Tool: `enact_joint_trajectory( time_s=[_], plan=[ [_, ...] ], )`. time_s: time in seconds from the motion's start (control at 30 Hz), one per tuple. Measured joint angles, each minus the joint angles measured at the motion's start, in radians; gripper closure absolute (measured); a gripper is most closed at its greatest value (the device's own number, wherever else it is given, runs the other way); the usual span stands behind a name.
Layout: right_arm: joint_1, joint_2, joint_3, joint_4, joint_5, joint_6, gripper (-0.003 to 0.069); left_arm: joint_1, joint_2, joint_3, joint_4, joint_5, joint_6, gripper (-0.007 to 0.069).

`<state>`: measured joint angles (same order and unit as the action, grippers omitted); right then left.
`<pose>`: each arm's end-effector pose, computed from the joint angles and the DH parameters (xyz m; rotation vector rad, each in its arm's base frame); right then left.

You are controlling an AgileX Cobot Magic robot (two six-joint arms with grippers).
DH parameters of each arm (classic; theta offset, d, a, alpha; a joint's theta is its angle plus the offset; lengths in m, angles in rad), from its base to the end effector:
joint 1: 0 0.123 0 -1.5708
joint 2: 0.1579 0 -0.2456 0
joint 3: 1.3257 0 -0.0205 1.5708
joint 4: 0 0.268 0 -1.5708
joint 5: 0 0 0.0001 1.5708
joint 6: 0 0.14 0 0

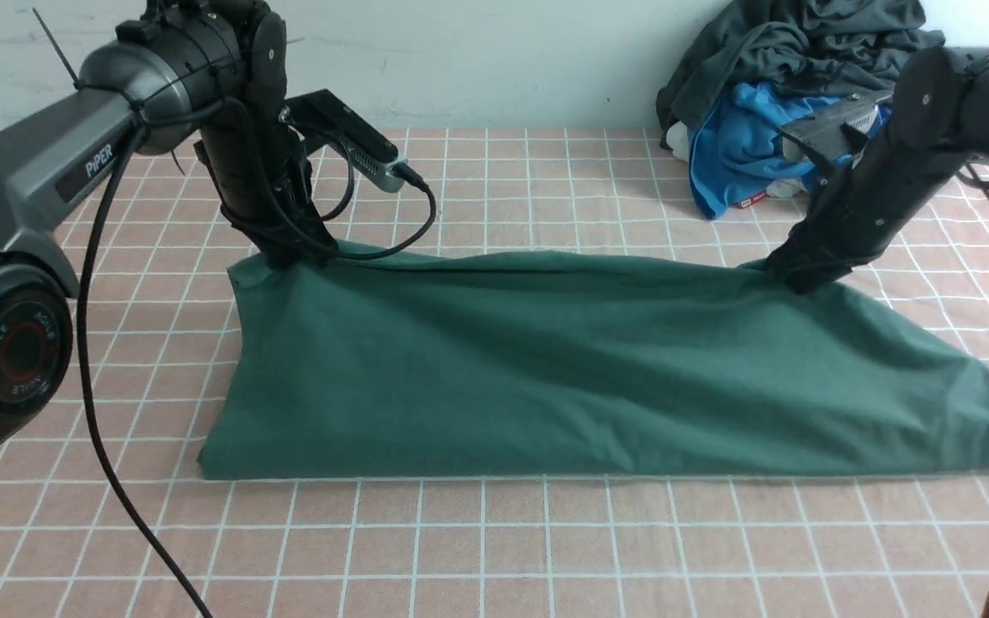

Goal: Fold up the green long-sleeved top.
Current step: Use both arms to drag the lower edge of the fabric forward and fold it over the upper edge, then use the right arm to clamp the right edge of the fabric

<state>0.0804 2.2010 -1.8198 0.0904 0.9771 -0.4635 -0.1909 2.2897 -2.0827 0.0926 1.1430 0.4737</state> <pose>0.4756 0.0488 0.1048 -0.7069 2.7422 0.0334 0.4929 -0.0833 0.1355 0.9616 2.6759 0.1893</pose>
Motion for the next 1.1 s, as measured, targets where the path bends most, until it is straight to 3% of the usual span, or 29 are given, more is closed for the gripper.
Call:
enact_joint_trajectory(
  time_s=[0.13, 0.23, 0.3, 0.43, 0.6, 0.7, 0.87, 1.1],
  plan=[
    [-0.007, 0.004, -0.001, -0.005, -0.061, 0.093, 0.0382, 0.022, 0.036, -0.001, 0.006, -0.046, -0.061, 0.0370],
    [-0.007, -0.006, -0.001, -0.005, -0.067, 0.124, 0.0321, 0.028, 0.038, -0.002, 0.011, -0.052, -0.104, 0.0293],
    [-0.007, -0.041, -0.001, 0.008, -0.046, 0.151, 0.0269, 0.031, 0.038, -0.036, 0.018, -0.020, -0.166, 0.0194],
    [-0.003, -0.111, -0.003, 0.056, 0.009, 0.163, 0.0246, 0.023, 0.028, -0.099, -0.025, 0.069, -0.215, 0.0149],
    [-0.003, -0.123, -0.008, 0.025, 0.055, 0.197, 0.0244, -0.021, 0.005, -0.091, -0.093, 0.085, -0.217, 0.0225],
    [-0.046, -0.119, -0.008, -0.069, 0.138, 0.273, 0.0242, -0.061, 0.004, -0.024, -0.113, 0.085, -0.213, 0.0383],
    [-0.169, -0.127, 0.058, -0.079, 0.231, 0.290, 0.0242, -0.062, 0.004, 0.142, -0.101, 0.084, -0.185, 0.0598],
    [-0.309, -0.140, 0.310, -0.008, 0.140, 0.297, 0.0232, -0.035, -0.017, 0.269, -0.113, 0.046, -0.178, 0.0632]
  ],
)
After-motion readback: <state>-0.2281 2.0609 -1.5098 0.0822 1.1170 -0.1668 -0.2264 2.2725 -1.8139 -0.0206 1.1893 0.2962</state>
